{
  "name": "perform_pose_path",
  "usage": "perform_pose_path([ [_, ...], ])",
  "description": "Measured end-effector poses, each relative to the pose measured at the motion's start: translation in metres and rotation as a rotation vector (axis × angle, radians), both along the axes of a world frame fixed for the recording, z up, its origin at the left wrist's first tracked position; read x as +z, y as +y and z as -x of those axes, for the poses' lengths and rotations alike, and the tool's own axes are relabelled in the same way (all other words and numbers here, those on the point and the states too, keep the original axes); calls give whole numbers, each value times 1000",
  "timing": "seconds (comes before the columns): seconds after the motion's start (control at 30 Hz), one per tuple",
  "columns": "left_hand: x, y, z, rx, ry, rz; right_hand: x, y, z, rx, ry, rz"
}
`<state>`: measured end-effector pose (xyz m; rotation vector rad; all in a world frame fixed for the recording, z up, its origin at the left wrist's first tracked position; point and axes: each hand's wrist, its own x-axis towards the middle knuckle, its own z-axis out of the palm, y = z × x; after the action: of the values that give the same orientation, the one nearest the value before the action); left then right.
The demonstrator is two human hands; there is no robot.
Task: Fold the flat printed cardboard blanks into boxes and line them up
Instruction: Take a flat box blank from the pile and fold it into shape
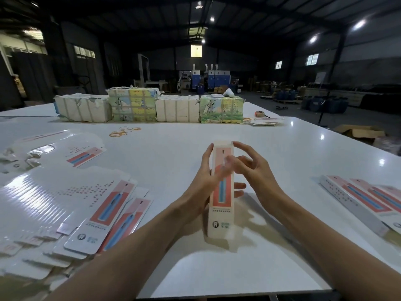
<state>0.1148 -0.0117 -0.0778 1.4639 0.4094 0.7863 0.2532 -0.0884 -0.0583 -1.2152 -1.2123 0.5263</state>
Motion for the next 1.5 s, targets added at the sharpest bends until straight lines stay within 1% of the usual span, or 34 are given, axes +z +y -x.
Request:
perform_pose_path([
  [0.1, -3, -2, -2, -3, 74, -86, 1, 0, 1, 11, 8, 12],
  [0.27, -1, 1, 0, 86, 89, -85, 2, 0, 1, 39, 9, 46],
  [0.4, -4, 2, 3, 102, 154, -63, -2, -1, 0, 84, -23, 100],
  [0.5, -5, 1, 5, 93, 190, -45, -4, -2, 0, 103, -11, 134],
  [0.57, -2, -1, 5, 87, 205, -38, -4, 1, 0, 56, 9, 116],
  [0.67, 1, -3, 6, 38, 235, -22, -6, 7, -7, -61, 133, 101],
  [0.73, 2, -6, 6, 10, 259, -42, -7, 8, -13, -86, 173, 107],
  [0.9, 0, -8, 5, -11, 258, -98, -6, 6, -17, -29, 100, 51],
  [1.0, -1, -7, 6, -16, 259, -123, -4, 4, -17, -28, 19, 5],
  [1.1, 0, -10, 4, -26, 240, -104, 1, 3, -14, -28, -13, -10],
  [1.17, 1, -10, 4, -29, 228, -105, 7, 1, -13, -1, 64, 6],
  [1.23, 2, -10, 5, -41, 227, -113, 12, -1, -13, 37, 186, 24],
  [1.3, 3, -10, 4, -66, 228, -112, 15, -2, -13, 33, 274, 45],
  [1.4, 4, -10, 4, -96, 234, -110, 15, -1, -16, 14, 332, 79],
  [1.5, 4, -9, 4, -97, 224, -122, 14, 1, -20, 22, 346, 86],
])
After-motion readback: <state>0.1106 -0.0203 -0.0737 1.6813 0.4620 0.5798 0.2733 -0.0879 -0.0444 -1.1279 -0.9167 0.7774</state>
